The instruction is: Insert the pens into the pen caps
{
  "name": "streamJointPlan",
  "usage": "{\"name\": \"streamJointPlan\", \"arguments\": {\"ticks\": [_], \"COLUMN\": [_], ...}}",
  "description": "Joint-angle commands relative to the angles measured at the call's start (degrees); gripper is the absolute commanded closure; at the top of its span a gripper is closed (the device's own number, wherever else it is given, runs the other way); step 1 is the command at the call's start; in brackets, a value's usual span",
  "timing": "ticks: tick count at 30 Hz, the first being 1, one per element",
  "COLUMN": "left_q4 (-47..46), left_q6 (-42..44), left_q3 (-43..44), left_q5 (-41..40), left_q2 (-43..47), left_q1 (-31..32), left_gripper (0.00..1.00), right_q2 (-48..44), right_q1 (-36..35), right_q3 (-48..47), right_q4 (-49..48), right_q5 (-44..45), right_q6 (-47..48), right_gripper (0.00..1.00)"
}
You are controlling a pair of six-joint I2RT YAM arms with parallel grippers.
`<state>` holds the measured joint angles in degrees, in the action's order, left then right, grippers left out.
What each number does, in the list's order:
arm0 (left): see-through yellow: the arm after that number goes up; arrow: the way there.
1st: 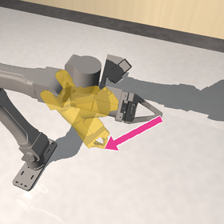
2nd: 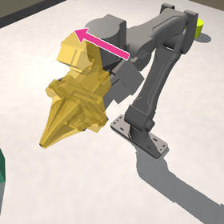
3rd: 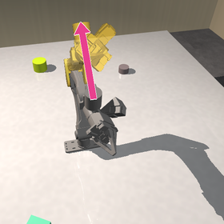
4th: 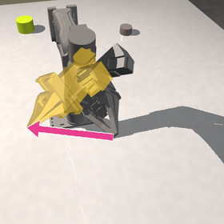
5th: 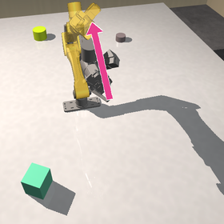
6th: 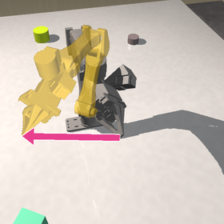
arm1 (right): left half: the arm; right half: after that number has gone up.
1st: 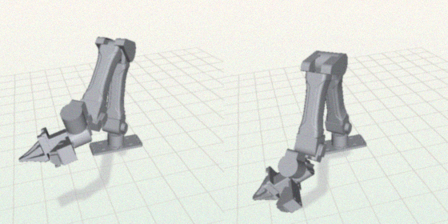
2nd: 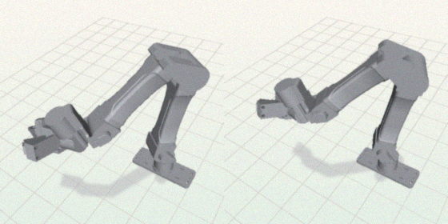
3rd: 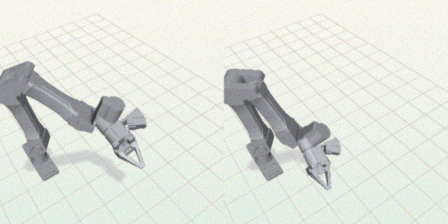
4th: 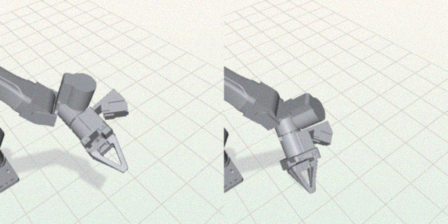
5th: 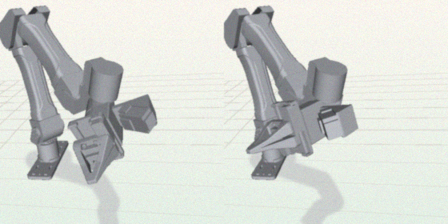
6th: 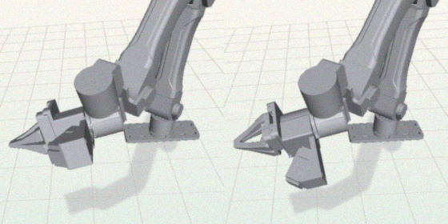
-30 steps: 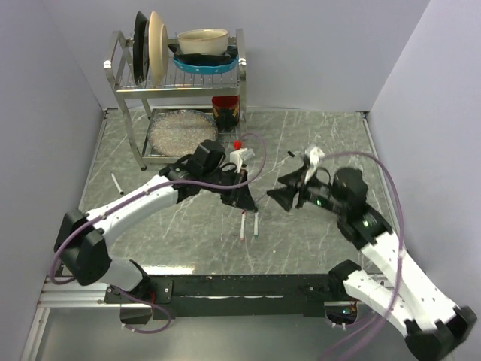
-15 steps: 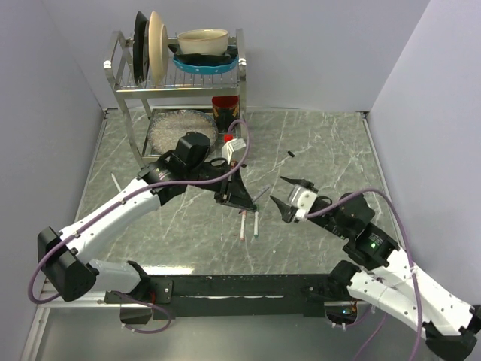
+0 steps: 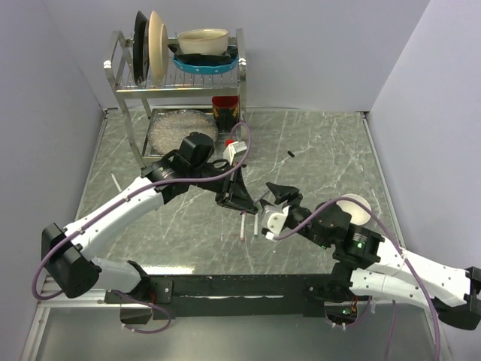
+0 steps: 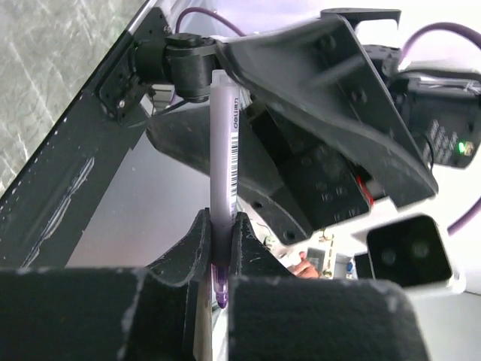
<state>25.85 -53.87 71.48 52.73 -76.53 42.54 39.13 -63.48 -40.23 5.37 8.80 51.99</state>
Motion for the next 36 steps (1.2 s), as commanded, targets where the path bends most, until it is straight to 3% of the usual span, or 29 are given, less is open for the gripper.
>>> {"name": "streamJointPlan", "arguments": {"ticks": [1,6,13,15,17,19,20,23,26,31,36], "left_q4": [1.05,0.26,-3.70,-2.38,-2.20,-2.03,-1.77,-1.85,-1.94,2.79,10.88], "left_q6": [-1.06,-3.00,-7.04,-6.69,-6.60,-5.99,-5.64,-5.37,-5.02,-0.72,-0.88], "left_q3": [1.38,1.38,0.94,1.81,2.26,3.39,4.01,6.99,9.97,15.43,14.74], "left_q5": [1.59,2.11,3.87,3.96,3.78,2.65,1.95,-0.78,-5.52,-15.17,-39.43], "left_q2": [-0.55,-1.34,-1.60,-2.04,-1.96,-1.69,-1.52,-1.25,-0.99,-1.25,0.50], "left_q1": [-0.27,-0.27,-0.27,-0.27,-0.27,-0.27,-0.36,-1.32,-3.16,-8.87,-18.17], "left_gripper": [0.99,0.99,0.99,0.99,0.99,0.88,0.72,0.40,0.25,0.14,0.18], "right_q2": [0.50,2.00,3.05,2.70,2.35,2.26,2.26,1.30,-0.02,-2.65,-7.14], "right_q1": [-2.78,-4.98,-7.62,-8.06,-8.32,-8.50,-8.50,-8.67,-8.76,-8.94,-9.03], "right_q3": [-2.05,-2.49,-0.56,0.50,1.55,1.82,2.08,4.01,6.65,11.21,15.35], "right_q4": [-4.48,-3.96,-4.04,-5.18,-5.28,-6.77,-6.60,-9.13,-11.42,-16.07,-25.04], "right_q5": [5.53,6.58,6.32,6.32,5.88,5.44,4.66,1.85,-1.49,-3.79,-4.67], "right_q6": [3.56,4.53,3.65,3.47,3.04,2.16,0.85,-2.57,-6.71,-16.62,-30.87], "right_gripper": [0.43,0.53,0.59,0.83,1.00,1.00,1.00,1.00,1.00,1.00,1.00]}}
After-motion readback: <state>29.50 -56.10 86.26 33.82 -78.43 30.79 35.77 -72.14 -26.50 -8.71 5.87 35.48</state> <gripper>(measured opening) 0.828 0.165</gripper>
